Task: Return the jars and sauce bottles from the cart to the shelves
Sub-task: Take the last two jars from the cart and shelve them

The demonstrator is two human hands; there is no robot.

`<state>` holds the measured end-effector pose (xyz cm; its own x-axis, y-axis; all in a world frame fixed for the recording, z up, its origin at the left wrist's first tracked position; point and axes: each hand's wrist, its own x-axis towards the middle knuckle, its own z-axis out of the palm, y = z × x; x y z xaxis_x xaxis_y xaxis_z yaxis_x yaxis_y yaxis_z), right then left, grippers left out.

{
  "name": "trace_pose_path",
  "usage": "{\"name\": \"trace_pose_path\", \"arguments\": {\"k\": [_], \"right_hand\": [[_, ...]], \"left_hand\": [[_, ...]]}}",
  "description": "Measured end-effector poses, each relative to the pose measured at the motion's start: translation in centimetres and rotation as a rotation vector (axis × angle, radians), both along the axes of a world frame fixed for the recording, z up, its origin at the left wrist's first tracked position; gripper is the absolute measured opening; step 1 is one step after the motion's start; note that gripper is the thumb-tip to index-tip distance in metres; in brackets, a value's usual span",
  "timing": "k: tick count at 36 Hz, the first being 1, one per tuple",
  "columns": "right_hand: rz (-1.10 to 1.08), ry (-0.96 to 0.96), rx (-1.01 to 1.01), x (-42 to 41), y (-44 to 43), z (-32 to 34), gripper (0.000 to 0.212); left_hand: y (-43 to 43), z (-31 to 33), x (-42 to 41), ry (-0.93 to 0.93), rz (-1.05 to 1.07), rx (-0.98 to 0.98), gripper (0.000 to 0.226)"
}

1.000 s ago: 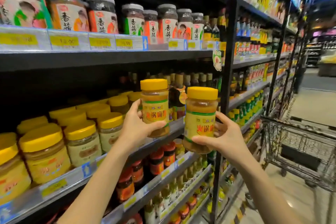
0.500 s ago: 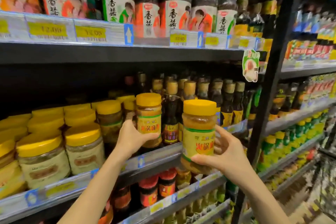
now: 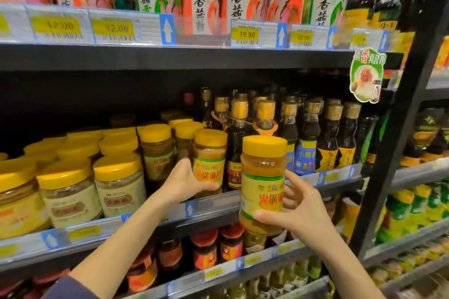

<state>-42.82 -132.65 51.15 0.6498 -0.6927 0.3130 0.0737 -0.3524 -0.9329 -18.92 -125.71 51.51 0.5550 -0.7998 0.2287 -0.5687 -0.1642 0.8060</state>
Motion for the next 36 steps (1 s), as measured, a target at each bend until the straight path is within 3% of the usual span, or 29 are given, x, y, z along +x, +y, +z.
{"name": "trace_pose_path", "arguments": {"k": [10, 18, 25, 30, 36], "right_hand": [[0.022, -0.032, 0.009, 0.3, -0.3, -0.2, 0.077], [0.039, -0.071, 0.051, 0.7, -0.5, -0.2, 0.081], [0.072, -0.100, 0.045, 1.3, -0.1, 0.1, 0.073], [0.080, -0.105, 0.026, 2.1, 0.3, 0.5, 0.084], [0.113, -0.099, -0.020, 3.5, 1.1, 0.9, 0.083]], "left_hand": [[-0.2, 0.2, -0.6, -0.094, -0.103, 0.010, 0.050], [-0.4, -0.2, -0.3, -0.113, -0.075, 0.042, 0.054], [-0.5, 0.2, -0.6, -0.184, -0.020, 0.080, 0.054], [0.1, 0.5, -0.7, -0.178, -0.011, 0.143, 0.047], [3.5, 4.7, 0.3, -0.159, 0.039, 0.168, 0.067]]}}
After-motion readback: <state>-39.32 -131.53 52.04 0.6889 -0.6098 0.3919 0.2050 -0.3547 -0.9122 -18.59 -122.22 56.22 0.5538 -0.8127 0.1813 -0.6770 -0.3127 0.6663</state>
